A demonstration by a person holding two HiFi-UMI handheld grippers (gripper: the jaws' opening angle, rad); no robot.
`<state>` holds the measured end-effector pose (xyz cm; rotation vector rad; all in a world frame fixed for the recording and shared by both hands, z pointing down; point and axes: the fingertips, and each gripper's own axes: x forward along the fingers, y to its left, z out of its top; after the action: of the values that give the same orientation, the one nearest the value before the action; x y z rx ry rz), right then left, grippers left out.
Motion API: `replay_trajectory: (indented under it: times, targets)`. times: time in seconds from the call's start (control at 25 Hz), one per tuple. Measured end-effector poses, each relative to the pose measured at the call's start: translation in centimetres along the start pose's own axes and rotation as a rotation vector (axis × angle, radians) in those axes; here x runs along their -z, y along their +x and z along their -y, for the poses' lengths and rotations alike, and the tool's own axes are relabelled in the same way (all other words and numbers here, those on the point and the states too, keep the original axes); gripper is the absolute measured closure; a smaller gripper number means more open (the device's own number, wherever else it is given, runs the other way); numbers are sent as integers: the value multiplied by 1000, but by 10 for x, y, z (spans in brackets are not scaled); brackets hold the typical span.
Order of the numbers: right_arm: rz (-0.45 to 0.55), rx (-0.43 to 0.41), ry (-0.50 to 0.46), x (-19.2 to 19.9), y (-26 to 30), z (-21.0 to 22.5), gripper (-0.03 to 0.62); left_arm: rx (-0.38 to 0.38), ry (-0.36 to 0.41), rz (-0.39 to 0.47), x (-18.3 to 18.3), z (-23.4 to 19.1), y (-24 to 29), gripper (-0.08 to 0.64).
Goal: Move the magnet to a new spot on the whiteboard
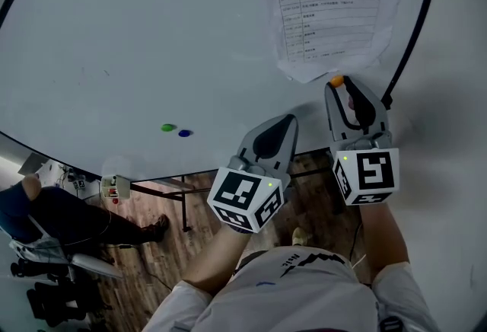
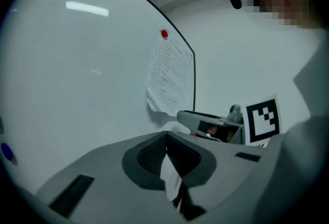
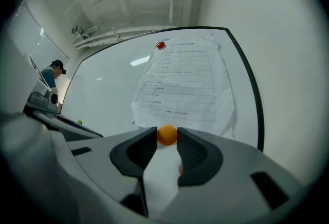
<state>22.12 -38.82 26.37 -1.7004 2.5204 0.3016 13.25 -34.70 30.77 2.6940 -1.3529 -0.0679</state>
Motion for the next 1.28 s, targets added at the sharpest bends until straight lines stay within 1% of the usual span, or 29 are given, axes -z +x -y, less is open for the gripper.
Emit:
replay_trajectory:
  times: [0.28,0.44,0.72,1.12,1.28]
  targets:
    - [-5,-45,20,-1,-10,-47,463,9,-14,-5,2,-14,-25,549]
    - [-19,-47,31,-2,-23,-69,465,24,-26,-1,4,-18,-45,549]
    - [-38,-66,56,-2,-46,-126,463,32,-34,2,8,-30,-98,549]
    - [-62,-102,91,-5,-74,-207,463,9,-33,3,12,-51,-177,549]
    - [-72,-123,86,-6,-81,-235,463,1,-43,-3,14,-58,-201,550]
